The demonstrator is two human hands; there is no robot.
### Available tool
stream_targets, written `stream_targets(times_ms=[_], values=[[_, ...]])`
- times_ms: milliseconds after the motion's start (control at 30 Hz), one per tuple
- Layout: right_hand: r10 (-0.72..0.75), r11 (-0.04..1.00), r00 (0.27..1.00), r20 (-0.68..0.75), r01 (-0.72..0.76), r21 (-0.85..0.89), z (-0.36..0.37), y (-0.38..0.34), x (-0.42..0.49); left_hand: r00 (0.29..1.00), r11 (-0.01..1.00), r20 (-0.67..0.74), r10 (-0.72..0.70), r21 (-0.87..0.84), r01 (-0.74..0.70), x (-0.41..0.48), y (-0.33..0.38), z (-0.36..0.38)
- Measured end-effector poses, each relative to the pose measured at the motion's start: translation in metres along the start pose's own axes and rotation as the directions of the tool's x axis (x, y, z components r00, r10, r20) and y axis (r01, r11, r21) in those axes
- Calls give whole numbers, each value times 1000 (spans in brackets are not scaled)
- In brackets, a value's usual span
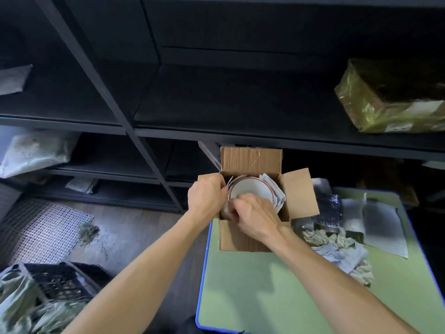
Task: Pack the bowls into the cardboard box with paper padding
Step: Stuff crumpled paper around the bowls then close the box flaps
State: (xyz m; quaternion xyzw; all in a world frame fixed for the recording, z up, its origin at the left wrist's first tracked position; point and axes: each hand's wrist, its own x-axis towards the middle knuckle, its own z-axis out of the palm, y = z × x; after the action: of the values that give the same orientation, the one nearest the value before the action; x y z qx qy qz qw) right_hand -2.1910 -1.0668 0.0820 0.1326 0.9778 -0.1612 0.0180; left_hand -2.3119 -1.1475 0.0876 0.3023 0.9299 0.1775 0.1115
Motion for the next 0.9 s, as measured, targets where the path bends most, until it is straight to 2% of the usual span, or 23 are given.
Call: stream_targets(times_ms=[167, 367, 467, 600, 733, 900], values=[[-12, 996, 995, 99, 20, -81, -15, 1, 4, 999, 1000, -34, 7, 12, -7, -6, 4, 0], [-79, 959, 977, 198, 129, -252, -30, 3, 4, 999, 999, -38, 19, 34, -18, -3, 6, -1], [-78, 961, 969, 233, 135, -241, -30, 3, 0, 1000, 999, -7, 18, 48, -18, -3, 4, 1], [-75, 982, 987, 145, 98, -162, -23, 13, -7, 1000, 1000, 28, 12, 28, -13, -5, 3, -2], [-81, 985, 996, 35, 85, -149, -22, 27, -26, 996, 998, -65, 62, 7, -61, -13, 15, -4], [-83, 992, 989, -122, 70, -107, -36, 57, -54, 962, 951, -98, 256, -152, -269, -37, 48, 6]])
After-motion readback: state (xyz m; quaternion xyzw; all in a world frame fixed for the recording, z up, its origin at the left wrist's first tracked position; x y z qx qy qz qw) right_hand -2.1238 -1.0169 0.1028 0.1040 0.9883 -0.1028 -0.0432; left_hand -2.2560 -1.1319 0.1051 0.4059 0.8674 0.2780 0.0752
